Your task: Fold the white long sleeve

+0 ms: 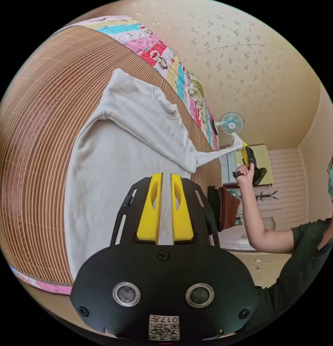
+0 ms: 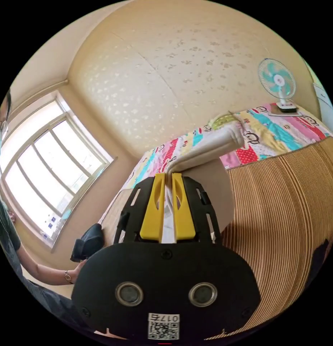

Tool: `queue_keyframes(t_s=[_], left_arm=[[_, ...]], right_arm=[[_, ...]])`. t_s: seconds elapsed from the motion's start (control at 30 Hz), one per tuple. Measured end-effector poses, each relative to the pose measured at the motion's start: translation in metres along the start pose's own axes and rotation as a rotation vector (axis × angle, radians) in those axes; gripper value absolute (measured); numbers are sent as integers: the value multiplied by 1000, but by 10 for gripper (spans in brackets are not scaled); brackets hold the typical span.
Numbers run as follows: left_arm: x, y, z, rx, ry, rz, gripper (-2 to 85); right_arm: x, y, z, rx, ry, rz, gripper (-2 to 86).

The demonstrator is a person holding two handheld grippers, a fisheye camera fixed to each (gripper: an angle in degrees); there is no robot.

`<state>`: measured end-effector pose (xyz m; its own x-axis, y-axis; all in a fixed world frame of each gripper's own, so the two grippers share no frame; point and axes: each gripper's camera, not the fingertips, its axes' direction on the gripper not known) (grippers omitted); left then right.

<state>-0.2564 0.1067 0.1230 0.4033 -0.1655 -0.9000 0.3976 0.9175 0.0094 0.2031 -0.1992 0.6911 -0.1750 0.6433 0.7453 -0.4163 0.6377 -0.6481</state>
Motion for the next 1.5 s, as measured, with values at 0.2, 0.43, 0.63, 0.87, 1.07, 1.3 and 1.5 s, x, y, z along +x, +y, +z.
queue_keyframes(t_s=[0.2,0.43,0.63,0.87,1.07,1.3,1.5], left_arm=[[-7,-19,17,86,-89,-14,101],[-23,-48,26,103,-357,11,131],[-32,-24,34,96,-459,-55,129],[-42,11,51,12,-461,-100,80],[11,15,13,82,-452,62,21],[55,-66,-36,172,-459,238,15],[-30,-126,9,-70,-486,77,43]], right_arm=[[-72,137,186,-715,-194,-8,36],[-70,208,119,-711,-56,69,37],[-20,178,53,-606,198,120,54],[46,91,71,-430,281,271,118],[98,83,126,-523,239,466,87],[78,82,94,-394,322,323,40],[94,92,96,-448,396,360,59]])
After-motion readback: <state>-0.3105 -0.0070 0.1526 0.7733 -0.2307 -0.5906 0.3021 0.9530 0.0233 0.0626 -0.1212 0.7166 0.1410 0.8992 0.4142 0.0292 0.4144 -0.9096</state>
